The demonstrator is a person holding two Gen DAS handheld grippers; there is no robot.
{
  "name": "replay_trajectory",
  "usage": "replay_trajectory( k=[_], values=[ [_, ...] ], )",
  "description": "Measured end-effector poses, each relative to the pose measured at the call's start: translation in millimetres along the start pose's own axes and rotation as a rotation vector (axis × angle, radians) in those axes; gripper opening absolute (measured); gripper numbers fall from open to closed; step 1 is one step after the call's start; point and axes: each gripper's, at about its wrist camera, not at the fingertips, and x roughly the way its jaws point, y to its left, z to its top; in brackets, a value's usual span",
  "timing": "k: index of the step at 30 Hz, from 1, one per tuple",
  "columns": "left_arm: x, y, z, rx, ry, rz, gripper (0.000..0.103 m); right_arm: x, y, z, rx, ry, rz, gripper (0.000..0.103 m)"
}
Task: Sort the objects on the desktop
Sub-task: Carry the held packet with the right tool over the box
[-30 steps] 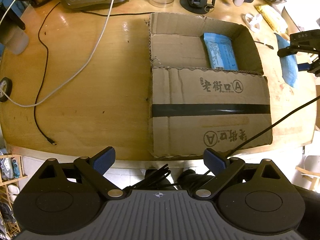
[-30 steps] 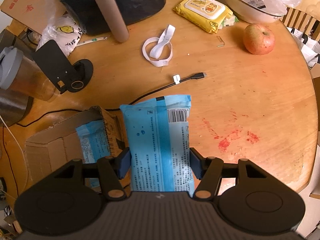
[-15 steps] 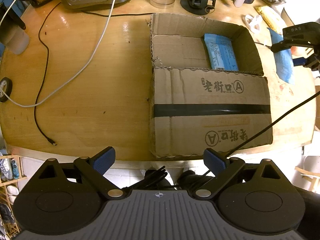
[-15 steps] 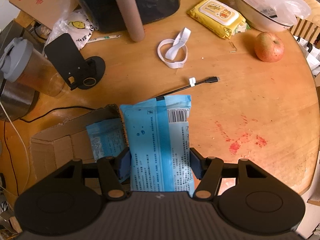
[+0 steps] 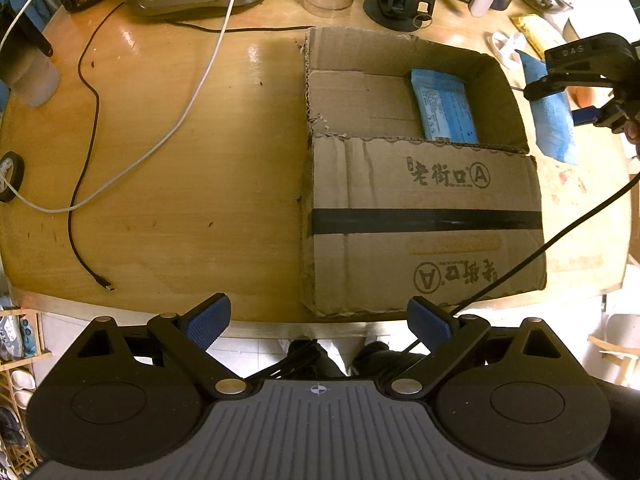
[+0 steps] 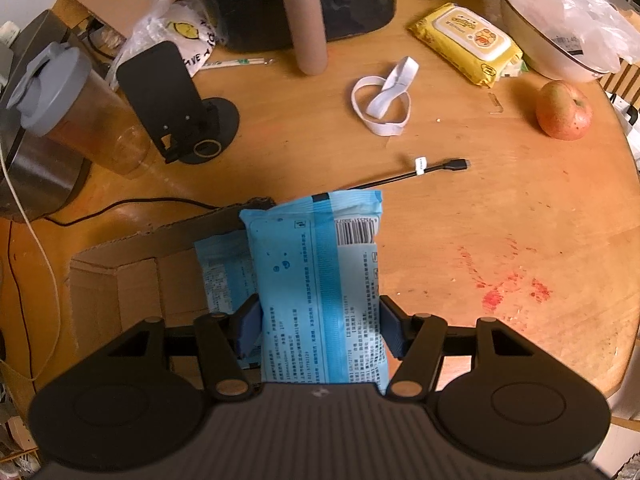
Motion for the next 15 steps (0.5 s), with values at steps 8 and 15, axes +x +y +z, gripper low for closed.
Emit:
replay_trajectory(
  k=[8,15],
  values=[
    [0,2,1,-0.004,0.001,-0.002,0.097,0,11,1,-0.012,-0.003,0.01,0.06],
    [0,4,2,-0.007,0.0,-0.003,0.097,0,21,2,-0.025,-0.005,0.017,0.06]
  ],
)
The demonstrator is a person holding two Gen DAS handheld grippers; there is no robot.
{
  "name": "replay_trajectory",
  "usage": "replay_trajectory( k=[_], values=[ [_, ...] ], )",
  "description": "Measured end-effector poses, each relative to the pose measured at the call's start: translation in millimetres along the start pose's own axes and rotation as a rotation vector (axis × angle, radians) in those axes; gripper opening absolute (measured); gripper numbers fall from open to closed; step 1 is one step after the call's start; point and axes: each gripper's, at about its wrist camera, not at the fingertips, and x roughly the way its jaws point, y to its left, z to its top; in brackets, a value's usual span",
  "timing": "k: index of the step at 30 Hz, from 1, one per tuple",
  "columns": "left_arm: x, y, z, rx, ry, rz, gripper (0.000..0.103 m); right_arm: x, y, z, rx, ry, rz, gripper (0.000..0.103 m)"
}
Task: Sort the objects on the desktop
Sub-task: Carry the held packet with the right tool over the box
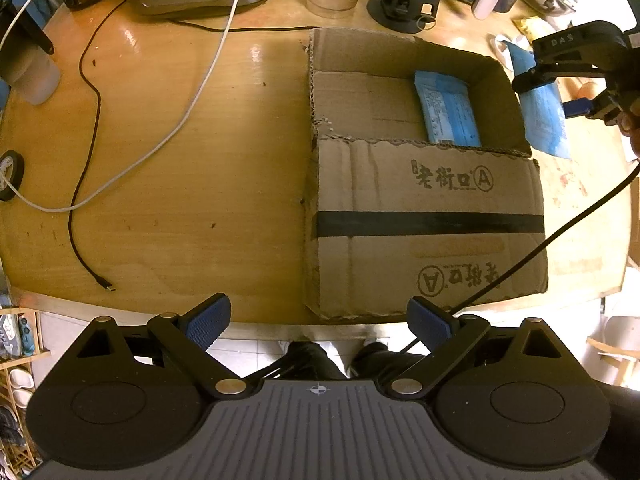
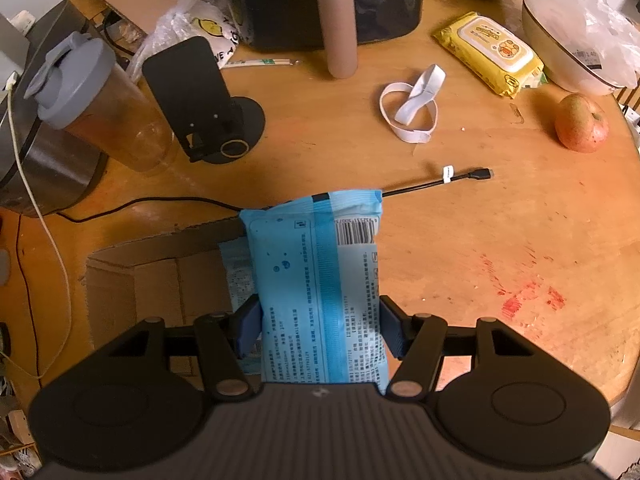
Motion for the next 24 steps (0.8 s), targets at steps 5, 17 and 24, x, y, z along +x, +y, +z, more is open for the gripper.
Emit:
replay_trajectory(
  k=[5,17,24],
  values=[
    [0,2,0,-0.004,-0.001,-0.001,0.097,0,7,0,-0.007,-0.001,0.003,0.06],
    [-1,5,-2,-0.01,-0.004,-0.005,0.097,0,26,-2,-0.036,-0.002,0.01,0.06],
    [-2,7,-4,-0.014,-0.005,-0.008,0.097,0,36,-3,-0.057,-0.003,0.007,0.06]
  ],
)
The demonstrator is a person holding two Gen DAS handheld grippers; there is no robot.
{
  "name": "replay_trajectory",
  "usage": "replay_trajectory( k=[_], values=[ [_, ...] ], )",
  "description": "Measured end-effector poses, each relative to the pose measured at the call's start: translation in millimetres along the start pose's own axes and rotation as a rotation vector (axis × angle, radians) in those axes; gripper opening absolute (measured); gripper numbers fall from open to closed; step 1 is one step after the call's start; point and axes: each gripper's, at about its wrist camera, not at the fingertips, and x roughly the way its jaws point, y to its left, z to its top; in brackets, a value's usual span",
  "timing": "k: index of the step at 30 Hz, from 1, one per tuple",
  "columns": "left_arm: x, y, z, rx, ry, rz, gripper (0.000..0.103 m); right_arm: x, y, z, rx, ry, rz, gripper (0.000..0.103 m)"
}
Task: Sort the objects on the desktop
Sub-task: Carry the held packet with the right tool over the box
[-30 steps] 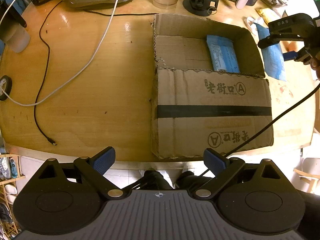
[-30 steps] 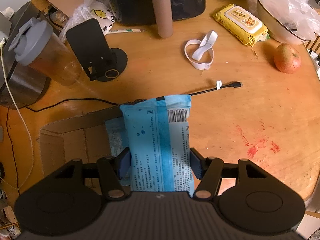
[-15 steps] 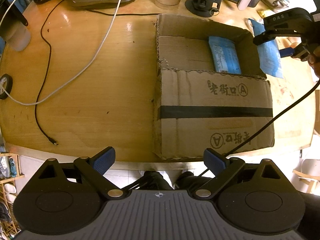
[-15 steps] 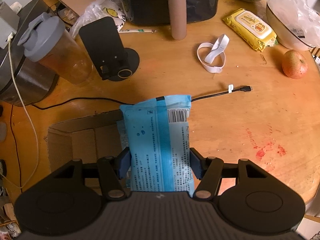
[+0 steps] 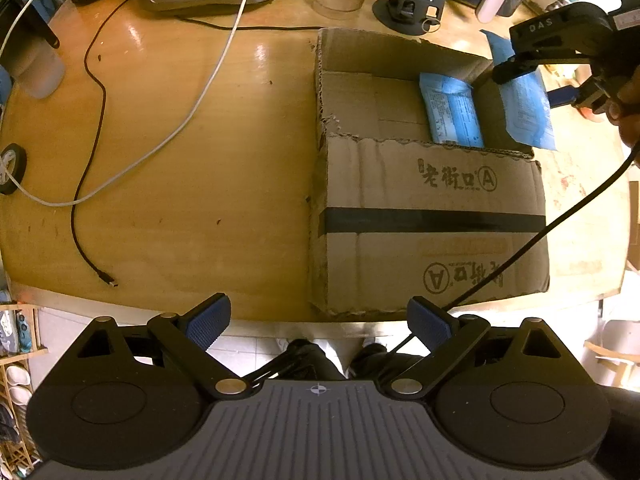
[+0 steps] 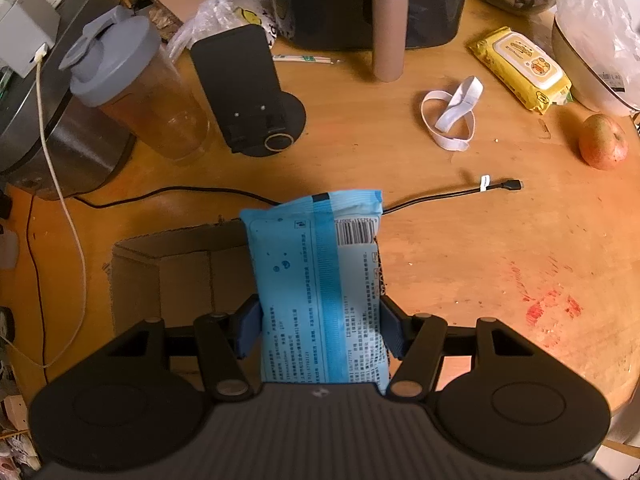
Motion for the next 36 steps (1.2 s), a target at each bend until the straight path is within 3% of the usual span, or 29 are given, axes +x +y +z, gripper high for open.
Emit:
replay_trajectory(
  k=[36],
  values=[
    [1,4,-6,-0.018,-0.008,-0.011,0.097,8,60,-6,-0.104,-0.002,-0.054,0.061]
  ],
)
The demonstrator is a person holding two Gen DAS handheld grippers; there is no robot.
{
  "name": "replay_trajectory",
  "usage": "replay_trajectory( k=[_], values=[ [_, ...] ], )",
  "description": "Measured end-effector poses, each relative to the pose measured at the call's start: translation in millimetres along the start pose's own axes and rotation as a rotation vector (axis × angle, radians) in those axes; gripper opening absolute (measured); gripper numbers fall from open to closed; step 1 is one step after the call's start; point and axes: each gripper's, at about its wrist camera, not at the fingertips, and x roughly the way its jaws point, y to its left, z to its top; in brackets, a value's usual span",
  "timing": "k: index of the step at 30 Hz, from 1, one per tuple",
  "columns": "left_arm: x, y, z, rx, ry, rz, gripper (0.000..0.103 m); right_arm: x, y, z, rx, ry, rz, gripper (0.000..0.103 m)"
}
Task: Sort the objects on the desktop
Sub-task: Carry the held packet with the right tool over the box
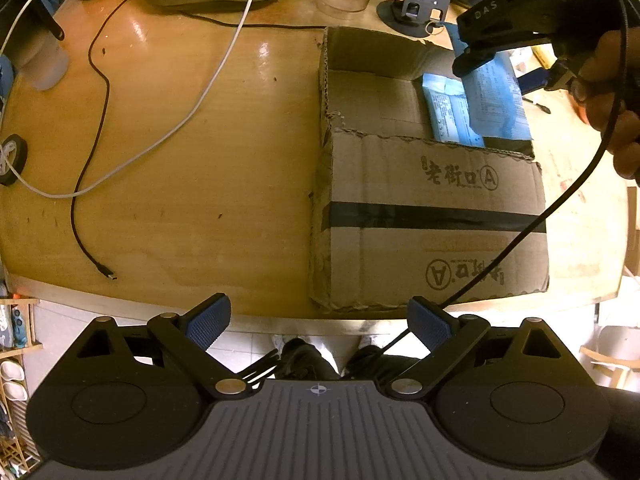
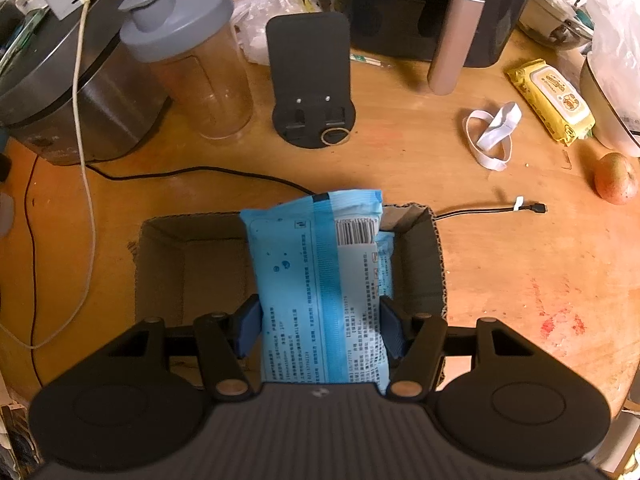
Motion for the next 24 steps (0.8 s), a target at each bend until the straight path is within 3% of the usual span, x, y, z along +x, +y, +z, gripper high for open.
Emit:
replay_trajectory(
  k=[24],
  values=[
    [-1,5,0,-0.025,-0.003,-0.004,0.097,8,38,4,-0.001,0.01,0.015,0.061]
  ],
)
